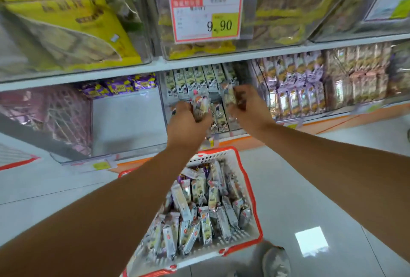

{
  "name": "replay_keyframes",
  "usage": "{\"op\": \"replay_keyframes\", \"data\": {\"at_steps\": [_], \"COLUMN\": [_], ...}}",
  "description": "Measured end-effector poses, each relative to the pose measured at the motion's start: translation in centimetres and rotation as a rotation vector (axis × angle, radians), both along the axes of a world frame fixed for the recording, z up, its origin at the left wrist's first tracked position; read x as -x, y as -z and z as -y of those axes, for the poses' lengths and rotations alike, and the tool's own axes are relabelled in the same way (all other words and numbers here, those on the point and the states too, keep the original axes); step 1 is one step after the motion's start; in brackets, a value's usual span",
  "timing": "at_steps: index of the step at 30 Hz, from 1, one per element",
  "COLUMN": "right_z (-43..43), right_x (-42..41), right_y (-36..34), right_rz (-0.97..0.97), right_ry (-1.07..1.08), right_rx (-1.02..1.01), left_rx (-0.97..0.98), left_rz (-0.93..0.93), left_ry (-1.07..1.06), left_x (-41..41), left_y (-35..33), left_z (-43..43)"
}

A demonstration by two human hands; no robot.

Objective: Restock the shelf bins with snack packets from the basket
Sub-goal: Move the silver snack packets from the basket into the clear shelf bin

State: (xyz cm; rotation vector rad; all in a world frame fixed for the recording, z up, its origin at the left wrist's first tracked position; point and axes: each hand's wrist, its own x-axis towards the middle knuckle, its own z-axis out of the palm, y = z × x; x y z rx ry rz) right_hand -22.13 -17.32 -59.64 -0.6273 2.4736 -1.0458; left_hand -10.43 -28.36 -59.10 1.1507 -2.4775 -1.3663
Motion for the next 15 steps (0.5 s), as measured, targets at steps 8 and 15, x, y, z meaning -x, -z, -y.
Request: {"op": "replay_keyframes", "data": {"at_steps": [8,15], "right_z": [2.2,2.7], "right_x": [1.9,2.5], "right_y": [5.1,6.0], "right_rz": [0.073,0.013], "right_ry": [0.049,-0.002], "right_rx": [-0.214,-0.294], "left_rx": [-0.044,-0.043], "left_rz": [0.077,0.174], "left_ry": [-0.054,0.02], "left_x": [2.2,3.6], "left_y": [2.8,4.3], "left_z": [2.2,2.9]}}
